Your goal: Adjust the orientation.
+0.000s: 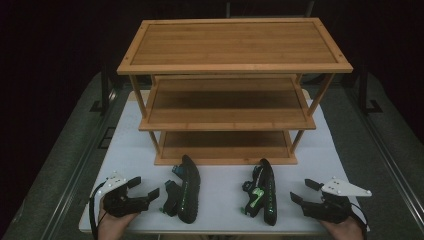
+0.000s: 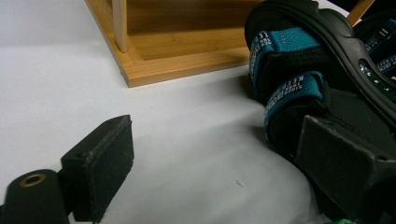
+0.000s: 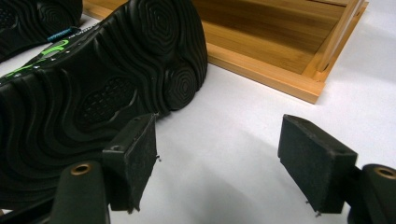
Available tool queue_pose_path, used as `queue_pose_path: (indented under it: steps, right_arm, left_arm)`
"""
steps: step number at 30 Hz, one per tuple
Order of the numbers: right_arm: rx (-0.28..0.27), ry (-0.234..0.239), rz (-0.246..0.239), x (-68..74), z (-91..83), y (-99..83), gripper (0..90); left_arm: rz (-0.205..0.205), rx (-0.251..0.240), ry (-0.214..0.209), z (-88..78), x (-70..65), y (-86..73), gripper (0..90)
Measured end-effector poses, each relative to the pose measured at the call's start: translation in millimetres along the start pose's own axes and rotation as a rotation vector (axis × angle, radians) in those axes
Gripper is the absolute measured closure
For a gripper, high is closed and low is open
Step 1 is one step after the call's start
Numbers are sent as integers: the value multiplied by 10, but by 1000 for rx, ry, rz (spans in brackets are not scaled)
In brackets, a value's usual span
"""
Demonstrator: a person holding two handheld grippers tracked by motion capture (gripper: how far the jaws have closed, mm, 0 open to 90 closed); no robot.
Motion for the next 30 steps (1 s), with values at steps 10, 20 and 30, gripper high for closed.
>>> queue_pose_path:
  steps: [10,20,30]
  right_arm:
    - [4,5,-15,21,7,1,276]
    - [5,11,-23,36,7,5,276]
    - [11,20,-36,55,25,7,276]
  left_arm:
    - [38,55,-14,88,-61,-17,136]
    - [90,110,-57,167,-106,-13,324]
    - [108,148,-76,276,-150,23,433]
Point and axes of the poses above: each handheld gripper's, and its own axes: z roughly forward along the jaws, y roughly out of its top, x roughly to its left, the point moved 1 cm from there along z, roughly forward along the jaws, and after that the axes turned 1 degree about -y, right-handed, at the moved point
